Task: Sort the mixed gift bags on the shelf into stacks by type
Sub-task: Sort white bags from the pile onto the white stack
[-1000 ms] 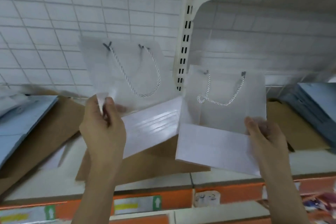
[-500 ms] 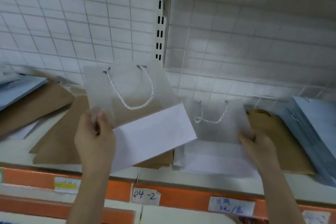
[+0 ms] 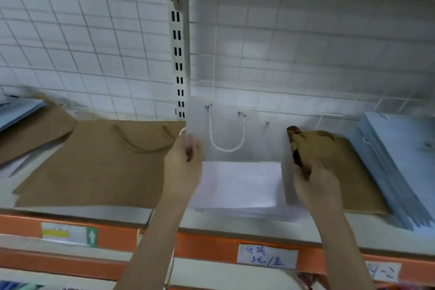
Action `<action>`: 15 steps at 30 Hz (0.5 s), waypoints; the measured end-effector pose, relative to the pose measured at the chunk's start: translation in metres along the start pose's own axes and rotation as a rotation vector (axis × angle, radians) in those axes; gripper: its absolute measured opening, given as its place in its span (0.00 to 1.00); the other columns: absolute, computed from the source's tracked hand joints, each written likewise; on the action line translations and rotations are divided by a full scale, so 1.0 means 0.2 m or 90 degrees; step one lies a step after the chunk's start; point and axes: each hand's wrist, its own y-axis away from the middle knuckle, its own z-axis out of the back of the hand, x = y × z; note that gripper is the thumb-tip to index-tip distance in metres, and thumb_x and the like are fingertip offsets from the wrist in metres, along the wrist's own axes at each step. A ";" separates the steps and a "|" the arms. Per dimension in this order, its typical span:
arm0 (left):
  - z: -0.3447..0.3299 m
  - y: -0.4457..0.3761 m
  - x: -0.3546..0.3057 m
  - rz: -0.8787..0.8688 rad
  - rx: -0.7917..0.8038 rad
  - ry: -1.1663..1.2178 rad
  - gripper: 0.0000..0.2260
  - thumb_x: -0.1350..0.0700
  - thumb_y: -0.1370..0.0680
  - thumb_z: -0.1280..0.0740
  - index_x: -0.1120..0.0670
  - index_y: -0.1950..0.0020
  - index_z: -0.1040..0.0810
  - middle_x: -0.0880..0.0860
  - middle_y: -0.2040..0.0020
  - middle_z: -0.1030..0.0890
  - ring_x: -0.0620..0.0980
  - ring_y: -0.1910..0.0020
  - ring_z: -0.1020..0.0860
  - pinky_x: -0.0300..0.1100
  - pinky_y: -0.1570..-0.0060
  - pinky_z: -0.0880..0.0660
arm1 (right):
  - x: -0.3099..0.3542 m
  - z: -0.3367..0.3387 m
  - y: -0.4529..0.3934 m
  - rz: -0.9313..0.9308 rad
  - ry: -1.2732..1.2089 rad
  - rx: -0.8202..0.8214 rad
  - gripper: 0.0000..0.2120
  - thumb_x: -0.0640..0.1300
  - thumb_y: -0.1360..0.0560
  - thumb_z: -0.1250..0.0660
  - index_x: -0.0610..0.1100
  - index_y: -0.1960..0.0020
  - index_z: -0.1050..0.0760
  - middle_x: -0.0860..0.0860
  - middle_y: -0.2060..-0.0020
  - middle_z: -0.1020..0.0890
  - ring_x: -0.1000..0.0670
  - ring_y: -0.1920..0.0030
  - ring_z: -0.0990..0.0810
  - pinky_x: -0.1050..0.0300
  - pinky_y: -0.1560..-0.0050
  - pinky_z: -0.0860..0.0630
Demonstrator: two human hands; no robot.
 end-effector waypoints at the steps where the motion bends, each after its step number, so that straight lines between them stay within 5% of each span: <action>1: -0.05 -0.01 -0.01 -0.011 0.009 -0.004 0.06 0.57 0.20 0.40 0.56 0.48 0.25 0.54 0.63 0.24 0.50 0.65 0.29 0.35 0.66 0.34 | -0.01 0.02 0.01 0.031 0.016 -0.022 0.04 0.41 0.24 0.39 0.40 0.55 0.29 0.43 0.59 0.25 0.47 0.60 0.30 0.59 0.63 0.36; 4: -0.15 -0.02 -0.02 -0.035 0.009 -0.055 0.08 0.59 0.20 0.40 0.62 0.48 0.25 0.54 0.64 0.24 0.51 0.66 0.27 0.37 0.66 0.36 | -0.02 0.04 0.05 0.121 0.037 -0.087 0.06 0.40 0.25 0.37 0.44 0.60 0.31 0.48 0.67 0.29 0.48 0.63 0.32 0.59 0.66 0.40; 8: -0.21 -0.02 0.04 -0.044 0.032 -0.235 0.16 0.57 0.20 0.41 0.63 0.35 0.31 0.62 0.53 0.21 0.62 0.51 0.24 0.48 0.54 0.31 | -0.01 0.04 0.08 0.154 0.043 -0.126 0.05 0.38 0.26 0.35 0.42 0.61 0.28 0.47 0.69 0.27 0.46 0.63 0.29 0.61 0.67 0.41; 11: -0.24 0.00 0.08 -0.093 0.070 -0.454 0.20 0.54 0.19 0.44 0.62 0.29 0.38 0.61 0.41 0.28 0.58 0.43 0.31 0.45 0.40 0.39 | 0.01 -0.01 0.08 0.142 0.061 -0.112 0.08 0.37 0.28 0.32 0.35 0.50 0.22 0.41 0.62 0.22 0.40 0.58 0.24 0.59 0.60 0.35; 15: -0.24 0.00 0.10 -0.102 0.096 -0.451 0.23 0.53 0.19 0.44 0.62 0.27 0.42 0.60 0.36 0.31 0.58 0.38 0.33 0.45 0.37 0.40 | 0.08 -0.08 0.10 0.133 0.046 -0.063 0.13 0.37 0.28 0.32 0.36 0.44 0.23 0.39 0.49 0.22 0.37 0.49 0.23 0.51 0.49 0.27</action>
